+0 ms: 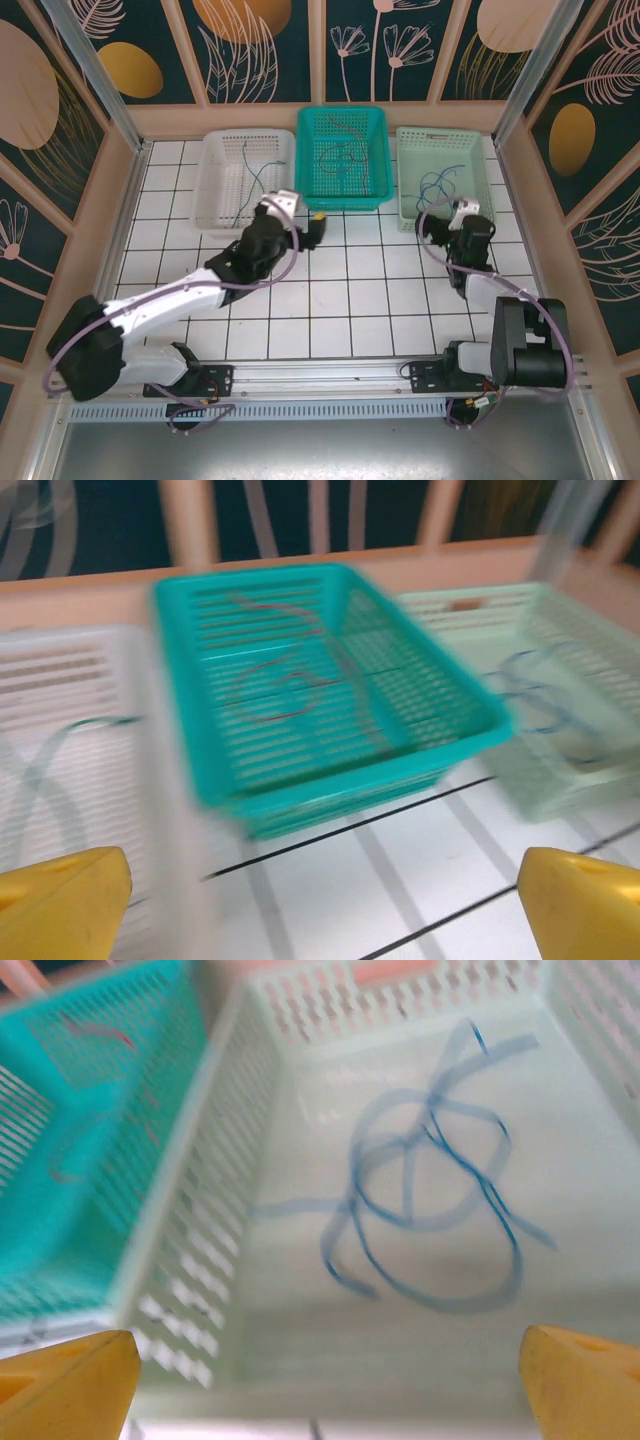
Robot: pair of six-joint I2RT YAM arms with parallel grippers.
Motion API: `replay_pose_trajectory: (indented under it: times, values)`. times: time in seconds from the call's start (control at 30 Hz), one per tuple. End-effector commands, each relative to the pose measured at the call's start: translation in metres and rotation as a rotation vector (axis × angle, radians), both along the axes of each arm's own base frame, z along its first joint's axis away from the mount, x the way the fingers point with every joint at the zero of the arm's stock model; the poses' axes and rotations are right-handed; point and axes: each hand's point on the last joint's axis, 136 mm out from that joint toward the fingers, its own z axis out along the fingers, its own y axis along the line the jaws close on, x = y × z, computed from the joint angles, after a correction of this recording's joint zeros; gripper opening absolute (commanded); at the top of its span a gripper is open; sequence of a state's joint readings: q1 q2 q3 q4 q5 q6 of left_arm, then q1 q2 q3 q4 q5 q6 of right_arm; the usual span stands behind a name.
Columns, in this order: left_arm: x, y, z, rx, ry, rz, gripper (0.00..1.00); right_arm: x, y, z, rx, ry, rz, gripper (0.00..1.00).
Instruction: Untangle the cables
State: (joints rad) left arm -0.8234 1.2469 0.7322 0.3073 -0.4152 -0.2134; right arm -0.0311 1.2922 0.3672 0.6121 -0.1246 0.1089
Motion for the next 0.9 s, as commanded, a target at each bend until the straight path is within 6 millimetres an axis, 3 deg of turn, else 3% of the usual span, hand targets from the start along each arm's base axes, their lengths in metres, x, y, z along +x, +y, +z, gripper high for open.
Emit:
replay_pose_trajectory:
  times: [0.0,0.07,0.17,0.3,0.43,0.53,0.7,0.8,0.87]
  values:
    - [0.008,0.080,-0.002,0.080,-0.078,0.228,0.99,0.010,-0.021,0.050,-0.097,-0.246,-0.104,0.98]
    - [0.009,0.120,-0.014,0.057,-0.071,0.316,0.99,0.006,-0.022,0.049,-0.129,-0.281,-0.101,0.98]
    - [0.006,0.168,-0.026,0.065,-0.089,0.448,0.99,0.004,-0.021,0.028,-0.129,-0.250,-0.105,0.98]
    - [0.003,0.204,-0.030,0.087,-0.176,0.534,0.99,0.000,-0.019,0.014,-0.166,-0.290,-0.124,0.99]
    - [0.011,0.243,-0.050,0.107,-0.164,0.642,0.99,0.007,-0.024,0.009,-0.128,-0.256,-0.117,0.99]
    - [0.019,0.253,-0.061,0.136,-0.173,0.632,0.99,0.007,-0.024,0.009,-0.132,-0.259,-0.116,0.99]
    - [0.032,0.253,-0.067,0.048,-0.264,0.508,0.99,0.007,-0.023,0.009,-0.132,-0.258,-0.114,0.99]
    - [0.045,0.247,-0.087,0.041,-0.222,0.431,0.99,0.007,-0.024,0.009,-0.134,-0.258,-0.117,0.99]
    - [0.046,0.254,-0.089,0.028,-0.217,0.466,0.99,0.007,-0.024,0.009,-0.134,-0.259,-0.116,0.99]
